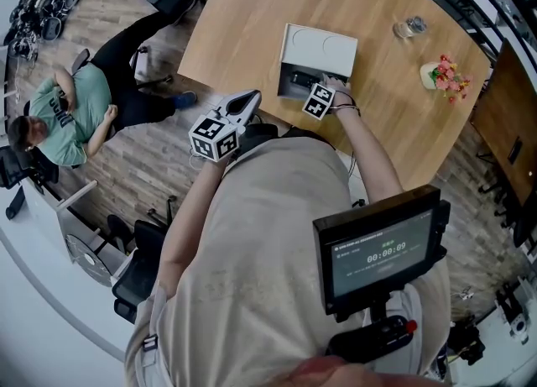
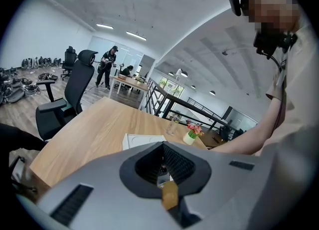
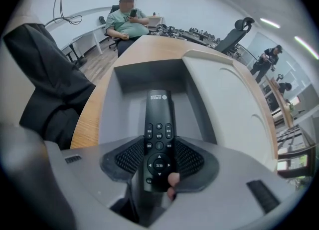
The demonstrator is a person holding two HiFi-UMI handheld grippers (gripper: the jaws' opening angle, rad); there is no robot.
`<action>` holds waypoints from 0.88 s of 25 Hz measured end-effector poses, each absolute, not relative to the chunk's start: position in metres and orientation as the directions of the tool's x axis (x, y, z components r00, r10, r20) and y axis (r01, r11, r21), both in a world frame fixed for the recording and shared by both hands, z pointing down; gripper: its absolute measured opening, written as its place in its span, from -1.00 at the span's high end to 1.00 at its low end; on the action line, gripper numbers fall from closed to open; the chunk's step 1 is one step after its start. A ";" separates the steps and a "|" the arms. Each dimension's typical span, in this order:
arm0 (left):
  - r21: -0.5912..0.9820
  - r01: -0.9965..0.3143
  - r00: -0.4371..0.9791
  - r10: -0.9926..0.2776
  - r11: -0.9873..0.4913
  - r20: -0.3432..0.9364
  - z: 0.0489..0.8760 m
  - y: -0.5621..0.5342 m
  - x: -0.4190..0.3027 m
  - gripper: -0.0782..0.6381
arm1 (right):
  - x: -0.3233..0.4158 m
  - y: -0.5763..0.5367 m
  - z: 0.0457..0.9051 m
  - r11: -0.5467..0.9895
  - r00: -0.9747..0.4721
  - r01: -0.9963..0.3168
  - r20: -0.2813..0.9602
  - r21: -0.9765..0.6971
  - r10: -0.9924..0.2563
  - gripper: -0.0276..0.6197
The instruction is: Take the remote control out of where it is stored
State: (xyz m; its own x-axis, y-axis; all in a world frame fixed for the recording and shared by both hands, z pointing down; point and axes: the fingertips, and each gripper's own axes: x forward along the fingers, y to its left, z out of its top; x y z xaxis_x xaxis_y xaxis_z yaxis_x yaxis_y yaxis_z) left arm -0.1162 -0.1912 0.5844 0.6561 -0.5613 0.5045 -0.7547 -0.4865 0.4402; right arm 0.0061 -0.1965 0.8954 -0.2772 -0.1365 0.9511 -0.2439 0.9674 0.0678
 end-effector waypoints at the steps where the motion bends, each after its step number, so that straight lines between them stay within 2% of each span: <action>1: 0.440 -0.753 0.658 -0.561 -0.488 0.502 0.584 -0.190 -0.115 0.77 | 0.007 -0.199 0.894 0.963 -0.280 -0.260 0.948 0.075 -0.149 0.32; 13: 0.443 -0.731 0.682 -0.551 -0.518 0.481 0.576 -0.173 -0.110 0.76 | 0.006 -0.190 0.827 0.919 -0.353 -0.366 0.892 0.146 -0.283 0.33; 22: 0.448 -0.673 0.738 -0.493 -0.589 0.460 0.564 -0.168 -0.076 0.77 | 0.019 -0.196 0.747 0.800 -0.455 -0.595 0.787 0.079 -0.416 0.33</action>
